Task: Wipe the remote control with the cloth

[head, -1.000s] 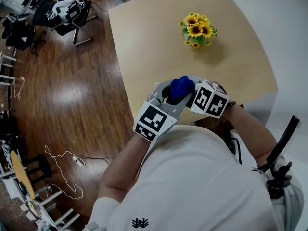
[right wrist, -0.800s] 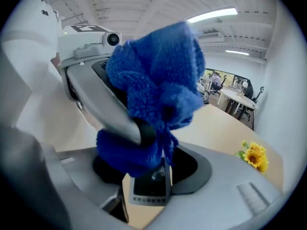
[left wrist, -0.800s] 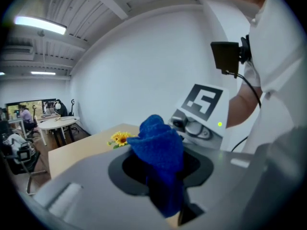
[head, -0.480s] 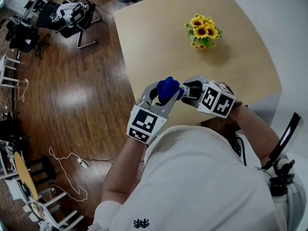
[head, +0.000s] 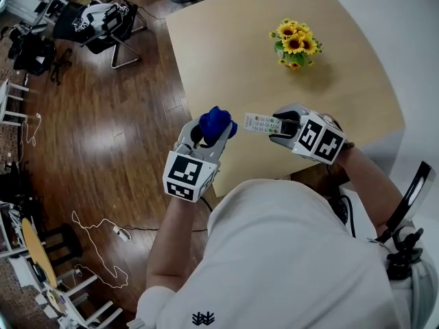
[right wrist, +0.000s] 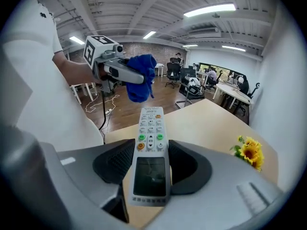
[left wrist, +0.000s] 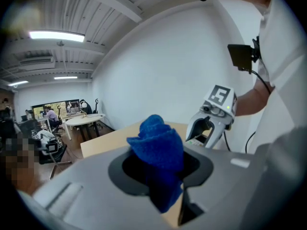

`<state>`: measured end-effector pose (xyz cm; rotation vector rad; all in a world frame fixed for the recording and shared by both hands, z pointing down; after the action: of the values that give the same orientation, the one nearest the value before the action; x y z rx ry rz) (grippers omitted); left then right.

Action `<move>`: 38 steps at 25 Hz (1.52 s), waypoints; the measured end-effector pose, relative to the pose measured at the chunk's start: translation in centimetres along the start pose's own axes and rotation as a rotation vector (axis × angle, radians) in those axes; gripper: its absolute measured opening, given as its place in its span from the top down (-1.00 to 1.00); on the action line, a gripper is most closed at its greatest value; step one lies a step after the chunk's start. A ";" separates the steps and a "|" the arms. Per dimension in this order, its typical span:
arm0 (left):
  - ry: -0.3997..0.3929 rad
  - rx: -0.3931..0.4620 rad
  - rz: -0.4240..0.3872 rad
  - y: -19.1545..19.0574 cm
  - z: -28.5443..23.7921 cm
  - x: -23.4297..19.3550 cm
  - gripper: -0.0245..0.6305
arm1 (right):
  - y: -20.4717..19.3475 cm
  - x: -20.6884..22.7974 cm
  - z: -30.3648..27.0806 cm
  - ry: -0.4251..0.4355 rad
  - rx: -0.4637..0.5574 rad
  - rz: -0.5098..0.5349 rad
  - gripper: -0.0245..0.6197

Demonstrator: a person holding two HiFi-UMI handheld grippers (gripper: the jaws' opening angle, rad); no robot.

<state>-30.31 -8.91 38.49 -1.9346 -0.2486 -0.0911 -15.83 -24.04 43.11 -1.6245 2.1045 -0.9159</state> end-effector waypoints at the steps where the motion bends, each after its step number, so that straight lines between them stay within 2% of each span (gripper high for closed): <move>1: -0.002 0.008 0.008 0.1 0.3 -0.2 0.48 | 0.1 -0.1 -0.1 -0.003 -0.003 -0.001 0.25; 4: -0.048 0.067 0.037 1.3 0.6 0.1 0.48 | 0.8 -0.6 -0.5 -0.008 -0.005 0.004 0.25; 9: -0.203 0.175 0.050 4.2 -0.7 2.8 0.48 | 2.3 -2.1 -1.6 -0.004 0.004 0.029 0.25; 12: -0.295 0.190 0.061 4.8 -1.7 4.6 0.48 | 3.6 -3.4 -2.1 -0.001 0.015 0.040 0.25; 14: -0.329 0.183 0.058 4.6 -1.9 5.4 0.48 | 4.4 -4.3 -2.3 -0.001 0.027 0.044 0.25; 19: -0.304 0.146 -0.077 3.3 -2.3 6.1 0.48 | 3.9 -5.0 -2.3 -0.010 0.034 0.021 0.25; 21: -0.297 0.125 -0.103 2.9 -2.3 5.8 0.48 | 3.4 -4.9 -2.3 -0.017 0.031 0.010 0.25; 27: -0.246 0.085 -0.124 1.3 -1.8 3.9 0.48 | 1.8 -4.2 -1.8 -0.043 0.025 -0.023 0.25; 34: -0.178 0.055 -0.102 -0.2 0.2 1.1 0.48 | 1.2 -4.4 -1.1 -0.072 0.017 -0.061 0.25; 38: -0.176 0.044 -0.072 -0.5 1.4 0.3 0.48 | 1.0 -4.9 -1.2 -0.094 0.013 -0.086 0.25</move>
<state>-30.24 -7.41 38.49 -1.8922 -0.4335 0.0371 -15.80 -18.94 42.73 -1.7280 1.9766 -0.8603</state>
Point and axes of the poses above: the fingertips, and each gripper's own axes: z backward along the fingers, x to its right, y out of its top, the point moved 9 cm from there along z, backward along the fingers, and after that the axes turned 11 degrees about -z, right-handed, at the moved point
